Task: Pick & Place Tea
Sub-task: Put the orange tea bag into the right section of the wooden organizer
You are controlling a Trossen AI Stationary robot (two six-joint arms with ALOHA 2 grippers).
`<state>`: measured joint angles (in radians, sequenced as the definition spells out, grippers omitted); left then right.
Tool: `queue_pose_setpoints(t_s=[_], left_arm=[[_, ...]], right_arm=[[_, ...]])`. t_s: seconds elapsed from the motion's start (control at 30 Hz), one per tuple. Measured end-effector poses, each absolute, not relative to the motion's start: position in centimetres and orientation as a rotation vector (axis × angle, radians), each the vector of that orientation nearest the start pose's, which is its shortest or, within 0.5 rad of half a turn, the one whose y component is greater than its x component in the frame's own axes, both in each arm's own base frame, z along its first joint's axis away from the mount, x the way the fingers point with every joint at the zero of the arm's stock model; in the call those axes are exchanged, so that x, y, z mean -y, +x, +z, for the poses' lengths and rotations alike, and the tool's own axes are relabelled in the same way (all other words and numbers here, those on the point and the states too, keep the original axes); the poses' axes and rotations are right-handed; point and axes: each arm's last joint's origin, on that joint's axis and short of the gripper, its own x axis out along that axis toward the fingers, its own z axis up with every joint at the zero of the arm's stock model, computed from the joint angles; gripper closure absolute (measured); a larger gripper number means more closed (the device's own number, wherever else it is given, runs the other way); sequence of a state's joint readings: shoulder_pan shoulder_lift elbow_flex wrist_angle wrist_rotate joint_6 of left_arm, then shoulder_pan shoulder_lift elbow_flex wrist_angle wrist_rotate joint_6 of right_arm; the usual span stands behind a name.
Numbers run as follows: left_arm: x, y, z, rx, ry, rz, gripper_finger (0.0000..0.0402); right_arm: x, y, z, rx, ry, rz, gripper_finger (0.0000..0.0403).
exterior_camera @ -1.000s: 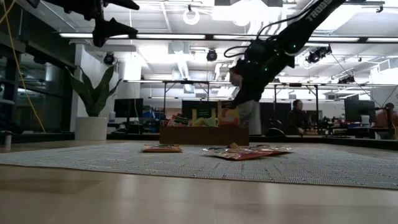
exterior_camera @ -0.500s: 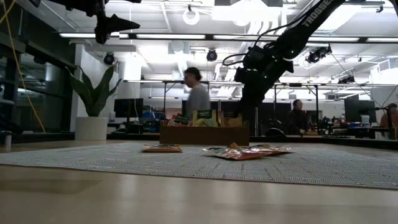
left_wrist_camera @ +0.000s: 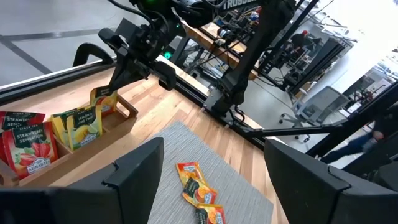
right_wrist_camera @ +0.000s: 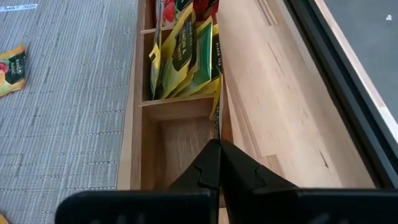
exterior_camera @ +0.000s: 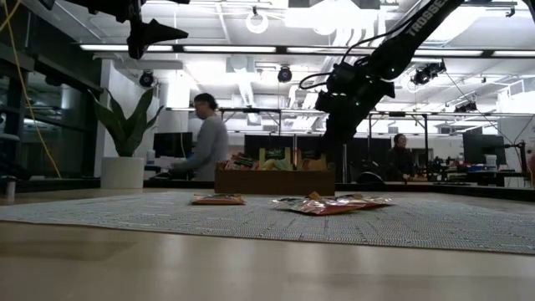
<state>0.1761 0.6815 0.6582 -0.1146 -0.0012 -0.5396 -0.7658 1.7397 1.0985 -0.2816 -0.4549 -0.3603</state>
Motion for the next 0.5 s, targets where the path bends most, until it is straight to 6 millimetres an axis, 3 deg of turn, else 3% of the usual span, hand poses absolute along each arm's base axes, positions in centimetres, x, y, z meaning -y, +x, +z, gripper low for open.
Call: queue_pose_setpoints(t_s=[0.23, 0.5], left_arm=[[-2.75, 15.47, 31.08, -0.086, -0.556, 0.209, 0.0126], [-2.71, 15.47, 31.08, -0.089, -0.558, 0.196, 0.0126]], right_arm=[[23.45, 26.30, 18.99, -0.793, 0.197, -0.126, 0.0380], [23.45, 26.26, 18.95, -0.802, 0.228, -0.154, 0.0298]])
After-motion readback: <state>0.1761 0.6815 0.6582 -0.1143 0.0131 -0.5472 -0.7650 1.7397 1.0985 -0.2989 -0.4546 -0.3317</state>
